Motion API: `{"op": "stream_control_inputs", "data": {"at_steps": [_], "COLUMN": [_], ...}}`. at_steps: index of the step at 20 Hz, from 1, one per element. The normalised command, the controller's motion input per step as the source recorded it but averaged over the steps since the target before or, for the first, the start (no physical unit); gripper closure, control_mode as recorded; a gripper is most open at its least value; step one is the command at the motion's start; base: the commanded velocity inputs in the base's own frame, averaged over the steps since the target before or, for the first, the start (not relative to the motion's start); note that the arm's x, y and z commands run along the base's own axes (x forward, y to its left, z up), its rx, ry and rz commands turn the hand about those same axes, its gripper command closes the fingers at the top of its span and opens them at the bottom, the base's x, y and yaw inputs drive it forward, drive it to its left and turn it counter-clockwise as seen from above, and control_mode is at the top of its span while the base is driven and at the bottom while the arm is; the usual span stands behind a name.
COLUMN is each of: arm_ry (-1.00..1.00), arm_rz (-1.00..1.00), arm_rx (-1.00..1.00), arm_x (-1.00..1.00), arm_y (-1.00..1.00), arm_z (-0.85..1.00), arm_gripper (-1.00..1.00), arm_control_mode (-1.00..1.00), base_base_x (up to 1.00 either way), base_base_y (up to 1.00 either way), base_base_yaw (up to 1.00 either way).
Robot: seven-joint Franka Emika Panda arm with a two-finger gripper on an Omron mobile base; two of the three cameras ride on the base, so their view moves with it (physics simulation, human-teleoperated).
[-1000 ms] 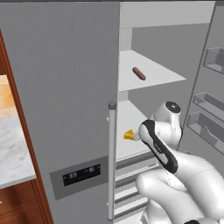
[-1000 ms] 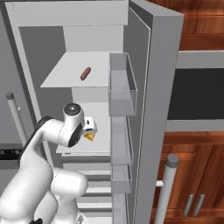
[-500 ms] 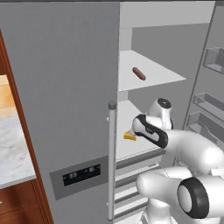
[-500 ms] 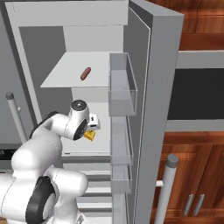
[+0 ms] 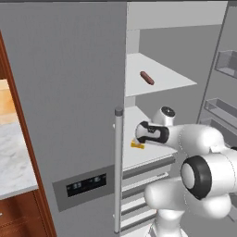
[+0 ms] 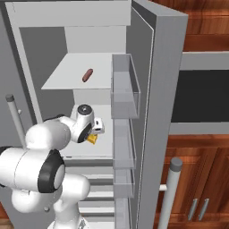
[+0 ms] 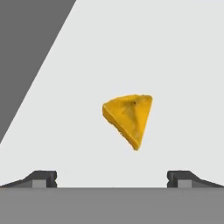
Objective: Retrieve the sausage and cheese from the fridge and place them on the cutting board on the counter.
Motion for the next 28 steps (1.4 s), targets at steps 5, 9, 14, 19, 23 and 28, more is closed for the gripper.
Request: {"op": "stream_control_inputs", "data": {"at_steps": [5,9,14,19,23,28], "arm_ry": [0.0,0.0,0.0,0.0,0.0,0.0], "arm_rz": [0.0,0.0,0.0,0.0,0.0,0.0], "arm_rx": [0.0,0.0,0.0,0.0,0.0,0.0], "arm_x": [0.15,0.17,0.27,0.38,0.24,0.15], "arm_y": [0.15,0.1,0.0,0.0,0.0,0.0], "arm_z": [-0.28,-0.24,-0.14,-0.12,-0.18,-0.29], "arm_gripper": [-1.0,-1.0,-1.0,-1.0,-1.0,-1.0], "arm_control_mode": [-1.0,-1.0,-1.0,-1.0,-1.0,-1.0], "base_base_x": [0.0,0.0,0.0,0.0,0.0,0.0], "base_base_y": [0.0,0.0,0.0,0.0,0.0,0.0], "base_base_yaw": [0.0,0.0,0.0,0.0,0.0,0.0]}}
